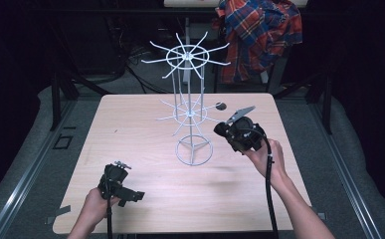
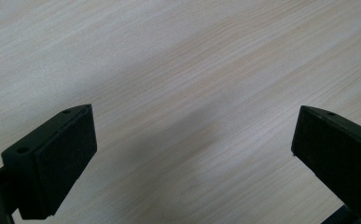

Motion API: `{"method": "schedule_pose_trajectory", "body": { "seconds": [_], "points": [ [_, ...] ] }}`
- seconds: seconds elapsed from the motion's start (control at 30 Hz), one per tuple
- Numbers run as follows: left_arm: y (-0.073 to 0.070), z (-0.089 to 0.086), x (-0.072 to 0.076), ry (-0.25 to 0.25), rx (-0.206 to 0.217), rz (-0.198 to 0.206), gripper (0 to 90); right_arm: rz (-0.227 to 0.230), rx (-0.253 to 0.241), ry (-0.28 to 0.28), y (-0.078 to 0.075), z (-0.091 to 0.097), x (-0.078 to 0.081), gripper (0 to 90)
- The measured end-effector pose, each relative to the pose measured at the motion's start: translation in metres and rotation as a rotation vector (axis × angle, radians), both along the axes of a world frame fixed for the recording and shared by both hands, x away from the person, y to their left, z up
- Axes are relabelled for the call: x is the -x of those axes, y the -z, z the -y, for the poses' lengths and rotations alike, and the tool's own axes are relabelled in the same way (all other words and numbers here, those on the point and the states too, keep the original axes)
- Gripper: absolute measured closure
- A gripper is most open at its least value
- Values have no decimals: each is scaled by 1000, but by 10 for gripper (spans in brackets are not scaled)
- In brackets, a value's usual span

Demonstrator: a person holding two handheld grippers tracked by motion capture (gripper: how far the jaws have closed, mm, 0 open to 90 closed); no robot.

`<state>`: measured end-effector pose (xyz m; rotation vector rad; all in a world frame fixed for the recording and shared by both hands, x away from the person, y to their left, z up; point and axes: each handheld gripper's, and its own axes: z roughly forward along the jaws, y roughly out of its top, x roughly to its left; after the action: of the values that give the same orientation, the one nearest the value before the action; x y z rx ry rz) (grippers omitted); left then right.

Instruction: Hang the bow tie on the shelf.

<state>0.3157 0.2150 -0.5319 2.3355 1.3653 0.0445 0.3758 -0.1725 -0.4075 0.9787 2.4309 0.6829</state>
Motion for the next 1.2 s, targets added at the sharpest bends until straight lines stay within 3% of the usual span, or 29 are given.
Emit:
{"method": "schedule_pose_trajectory", "body": {
  "seconds": [0.73, 1.2],
  "points": [
    [1, 1, 0, 10, -7, -11, 2, 41, 75, 3, -24, -8, -3, 772],
    [1, 1, 0, 13, -11, -8, 3, 56, 99, -17, -28, -19, -1, 778]
  ]
}}
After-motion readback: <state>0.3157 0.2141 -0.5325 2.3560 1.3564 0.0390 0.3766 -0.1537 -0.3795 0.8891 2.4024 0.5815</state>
